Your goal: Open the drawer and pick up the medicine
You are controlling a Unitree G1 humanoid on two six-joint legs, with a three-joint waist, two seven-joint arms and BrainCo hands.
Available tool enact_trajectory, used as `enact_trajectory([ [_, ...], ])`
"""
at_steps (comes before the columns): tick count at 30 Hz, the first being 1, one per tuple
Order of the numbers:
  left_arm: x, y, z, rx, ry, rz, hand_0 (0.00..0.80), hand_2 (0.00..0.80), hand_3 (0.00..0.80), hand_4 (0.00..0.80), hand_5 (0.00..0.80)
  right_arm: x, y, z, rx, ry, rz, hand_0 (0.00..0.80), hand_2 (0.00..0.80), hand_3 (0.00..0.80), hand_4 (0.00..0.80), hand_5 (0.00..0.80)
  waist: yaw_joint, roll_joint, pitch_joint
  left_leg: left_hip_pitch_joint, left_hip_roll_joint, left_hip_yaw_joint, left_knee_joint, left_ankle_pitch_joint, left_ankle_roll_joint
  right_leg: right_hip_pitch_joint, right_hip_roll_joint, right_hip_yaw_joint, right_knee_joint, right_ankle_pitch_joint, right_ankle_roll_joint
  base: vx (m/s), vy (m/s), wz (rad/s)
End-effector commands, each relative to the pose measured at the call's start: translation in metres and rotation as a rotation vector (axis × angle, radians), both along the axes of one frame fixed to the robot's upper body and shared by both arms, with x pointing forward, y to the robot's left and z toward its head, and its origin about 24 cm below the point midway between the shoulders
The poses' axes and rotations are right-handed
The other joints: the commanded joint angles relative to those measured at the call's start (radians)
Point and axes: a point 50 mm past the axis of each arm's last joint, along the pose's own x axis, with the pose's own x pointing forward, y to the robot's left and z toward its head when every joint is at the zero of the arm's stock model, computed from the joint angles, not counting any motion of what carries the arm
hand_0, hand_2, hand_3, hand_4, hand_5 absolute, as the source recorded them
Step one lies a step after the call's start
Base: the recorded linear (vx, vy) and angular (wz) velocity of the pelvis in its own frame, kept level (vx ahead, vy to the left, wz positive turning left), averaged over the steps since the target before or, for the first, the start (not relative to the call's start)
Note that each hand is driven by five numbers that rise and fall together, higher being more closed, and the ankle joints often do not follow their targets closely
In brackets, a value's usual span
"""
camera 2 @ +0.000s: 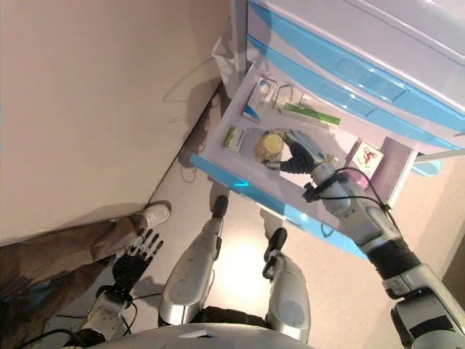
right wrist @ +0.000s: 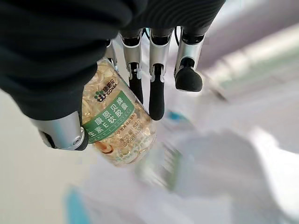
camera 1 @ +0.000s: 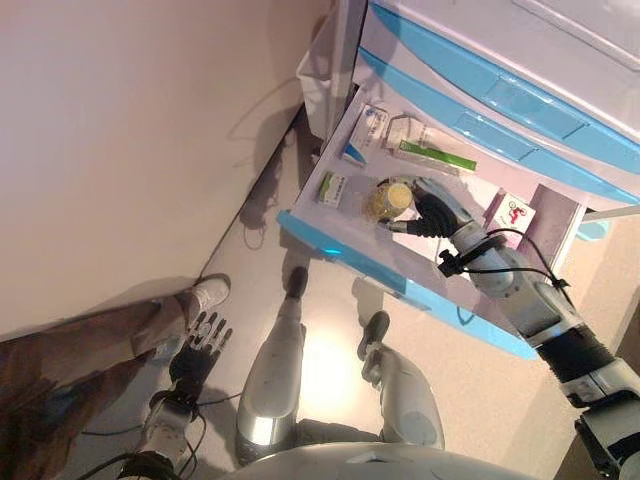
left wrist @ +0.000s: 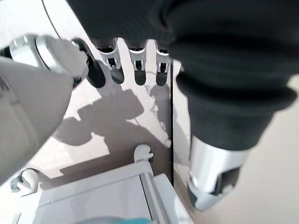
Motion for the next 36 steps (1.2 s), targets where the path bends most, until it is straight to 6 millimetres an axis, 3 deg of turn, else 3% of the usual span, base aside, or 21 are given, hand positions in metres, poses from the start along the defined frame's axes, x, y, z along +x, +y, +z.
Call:
enact_trajectory([
  [1,-0.032,0.005,-0.009,0.035,0.065,0.021,0.000,0.000,0.000,0.000,0.000,-0.023,0.009,0.023,-0.037,-0.060,0.175,0.800,0.800,0.800,0.800,0.800,-0.036,-0.030,-0.150,0.006,0.008,0.020,0.019,-0.116,0.000,-0.034,0.009,0.019,-0.047,0.090,0.031,0.052,-0.034,-0.11],
  [11,-0.046,0.006,-0.017,0.027,0.124,0.062,0.000,0.000,0.000,0.000,0.000,-0.060,0.015,0.074,-0.026,-0.055,0.423,0.800,0.800,0.800,0.800,0.800,-0.067,-0.051,-0.251,0.078,0.025,0.050,-0.035,-0.121,-0.013,0.022,0.023,0.050,-0.092,0.080,0.030,0.061,-0.019,-0.13],
  [19,-0.060,0.003,-0.026,0.022,0.195,0.081,0.000,0.000,0.000,0.000,0.000,-0.062,0.008,0.103,0.105,-0.014,0.479,0.800,0.800,0.800,0.800,0.800,-0.072,-0.060,-0.325,0.118,0.037,0.061,-0.044,-0.135,-0.026,0.060,0.022,0.060,-0.111,0.071,0.029,0.091,-0.021,-0.12],
  [27,-0.079,0.003,-0.034,0.022,0.266,0.096,0.000,0.000,0.000,0.000,0.000,-0.039,-0.012,0.137,0.315,0.018,0.415,0.800,0.800,0.800,0.800,0.800,-0.063,-0.065,-0.395,0.157,0.043,0.066,-0.057,-0.144,-0.034,0.099,0.016,0.058,-0.131,0.066,0.031,0.094,0.002,-0.07],
  [31,-0.080,0.003,-0.035,0.021,0.293,0.091,0.000,0.000,0.000,0.000,0.000,-0.022,-0.022,0.147,0.390,0.012,0.316,0.800,0.800,0.800,0.800,0.800,-0.052,-0.060,-0.412,0.170,0.042,0.060,-0.056,-0.149,-0.035,0.117,0.011,0.050,-0.137,0.062,0.030,0.072,0.020,0.00],
  [36,-0.083,0.006,-0.036,0.027,0.327,0.088,0.000,0.000,0.000,0.000,0.000,0.012,-0.048,0.152,0.487,0.015,0.074,0.800,0.800,0.800,0.800,0.800,-0.027,-0.059,-0.424,0.186,0.042,0.043,-0.062,-0.150,-0.037,0.140,0.005,0.034,-0.144,0.059,0.031,0.054,0.014,0.05],
])
